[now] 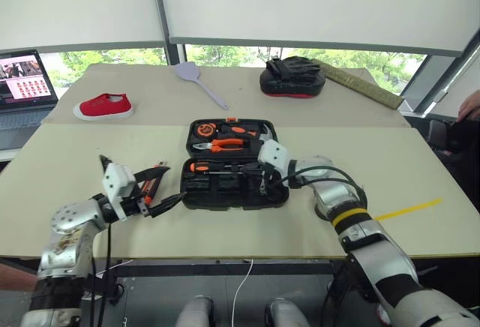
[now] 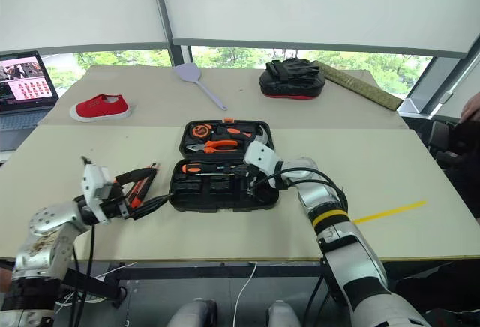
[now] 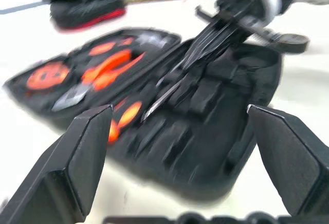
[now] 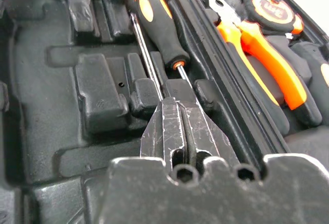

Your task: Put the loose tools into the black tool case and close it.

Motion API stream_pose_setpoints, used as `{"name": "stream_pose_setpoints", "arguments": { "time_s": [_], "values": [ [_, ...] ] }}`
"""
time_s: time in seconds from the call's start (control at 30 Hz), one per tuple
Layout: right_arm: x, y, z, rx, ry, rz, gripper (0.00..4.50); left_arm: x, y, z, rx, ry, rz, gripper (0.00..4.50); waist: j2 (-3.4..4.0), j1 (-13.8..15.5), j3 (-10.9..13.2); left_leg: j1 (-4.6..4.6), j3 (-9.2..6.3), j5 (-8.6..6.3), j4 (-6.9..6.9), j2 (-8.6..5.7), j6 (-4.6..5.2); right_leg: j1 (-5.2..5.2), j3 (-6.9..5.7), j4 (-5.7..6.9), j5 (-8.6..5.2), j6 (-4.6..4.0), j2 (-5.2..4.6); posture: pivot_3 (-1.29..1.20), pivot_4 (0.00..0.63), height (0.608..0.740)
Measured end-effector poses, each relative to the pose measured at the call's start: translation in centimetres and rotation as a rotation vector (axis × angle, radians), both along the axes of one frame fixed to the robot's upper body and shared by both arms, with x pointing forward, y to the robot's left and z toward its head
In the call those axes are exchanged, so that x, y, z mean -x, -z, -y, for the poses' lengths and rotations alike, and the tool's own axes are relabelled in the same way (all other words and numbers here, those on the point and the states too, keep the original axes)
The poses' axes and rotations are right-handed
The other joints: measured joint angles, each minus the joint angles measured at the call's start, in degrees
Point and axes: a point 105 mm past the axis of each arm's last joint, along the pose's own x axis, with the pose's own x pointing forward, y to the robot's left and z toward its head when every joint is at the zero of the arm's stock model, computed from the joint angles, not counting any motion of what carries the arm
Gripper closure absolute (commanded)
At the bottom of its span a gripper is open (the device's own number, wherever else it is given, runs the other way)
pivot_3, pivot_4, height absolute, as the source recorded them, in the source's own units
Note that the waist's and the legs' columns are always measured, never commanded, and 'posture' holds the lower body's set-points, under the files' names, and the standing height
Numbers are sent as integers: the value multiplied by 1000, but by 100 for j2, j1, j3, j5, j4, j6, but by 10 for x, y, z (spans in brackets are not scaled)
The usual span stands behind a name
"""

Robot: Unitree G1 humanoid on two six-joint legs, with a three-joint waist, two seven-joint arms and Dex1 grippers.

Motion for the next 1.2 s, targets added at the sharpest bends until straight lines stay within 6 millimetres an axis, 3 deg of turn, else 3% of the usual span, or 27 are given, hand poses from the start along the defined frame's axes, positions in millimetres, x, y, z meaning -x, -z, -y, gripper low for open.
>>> {"name": "stream_pose_setpoints", "arguments": {
  "time_s": [0.07,0.13,0.23,0.3,0.33,0.4,0.47,0.63,0.7,0.77,0.83,0.9,0.97,1.0,1.07,1.17,1.2],
  "values": [
    [9,-12,10,-56,-22,32,2619,7,-2,-25,3,-99,7,0,0,-3,0,-4,0,-3,-2,6,-2,-2,0,-5,0,1,-2,0,150,740],
    [24,-28,29,-140,-30,92,1948,23,0,-63,0,-254,-6,0,0,-15,0,0,0,-11,-6,16,-6,1,-1,-13,-1,1,-2,0,150,740],
    [57,-31,56,-245,-62,130,901,60,15,-126,-12,-524,-96,0,-2,-26,0,17,20,-30,-7,42,-15,9,-5,-23,-9,-11,1,0,150,740],
    [76,-23,69,-285,-73,118,901,87,27,-158,-2,-682,-166,0,-3,-21,1,19,31,-31,-6,50,-16,4,-8,-23,-15,-19,1,0,150,740],
    [83,-19,73,-286,-79,106,901,98,31,-167,-7,-731,-199,0,-4,-19,1,19,36,-37,-4,54,-26,1,-9,-23,-20,-26,0,0,150,740],
    [95,-11,82,-260,-90,72,412,114,38,-180,-20,-800,-259,0,-4,7,2,22,48,-57,-1,60,-60,-1,-13,-22,-41,-64,-8,0,150,740],
    [102,-10,89,-259,-86,55,39,124,40,-189,-24,-852,-303,0,-7,30,1,36,70,-68,-1,85,-78,-13,-32,-25,-53,-49,-23,0,150,740],
    [102,-16,91,-262,-85,76,39,113,33,-181,13,-819,-320,0,-9,86,-1,36,73,-71,-4,95,-82,-12,-68,-33,-54,-46,-52,0,150,740],
    [100,-23,88,-264,-100,100,39,94,23,-169,20,-770,-318,0,-9,117,0,32,77,-70,-3,94,-82,-12,-81,-32,-52,-46,-59,0,150,740],
    [99,-44,72,-266,-173,153,39,57,3,-141,13,-676,-323,0,-8,154,0,27,90,-70,-3,94,-83,-10,-92,-32,-42,-57,-59,0,150,740],
    [101,-57,60,-275,-226,183,39,36,-8,-119,1,-621,-324,0,-9,149,-1,26,98,-68,-2,92,-83,-2,-96,-36,-33,-72,-53,0,150,740],
    [102,-61,54,-275,-248,184,39,18,-7,-103,-18,-601,-350,0,-10,138,-5,23,102,-65,-1,90,-78,24,-94,-50,-14,-31,-39,0,150,740],
    [101,-61,48,-274,-263,169,39,6,7,-90,-54,-591,-410,0,-12,109,-4,6,103,-43,-1,93,-40,11,-89,-51,-12,-28,-23,0,150,740],
    [101,-62,47,-273,-265,164,0,3,14,-88,-72,-596,-435,532,-12,84,-4,3,104,-48,-1,94,-45,7,-83,-48,-14,-25,-17,0,150,740],
    [100,-65,45,-270,-268,166,0,1,31,-92,-112,-639,-497,1105,-14,22,-3,-3,104,-56,-7,100,-44,-3,-78,-47,-17,-27,-3,0,150,740],
    [100,-70,44,-263,-263,174,0,-1,34,-96,-130,-674,-517,2105,-13,15,-2,-1,104,-57,-7,102,-44,-4,-81,-39,-22,-28,-3,0,150,740],
    [102,-72,44,-257,-266,180,0,-1,34,-96,-132,-678,-525,2645,-13,15,-2,2,104,-57,-2,102,-44,0,-81,-35,-22,-28,-4,0,150,740]
  ]
}}
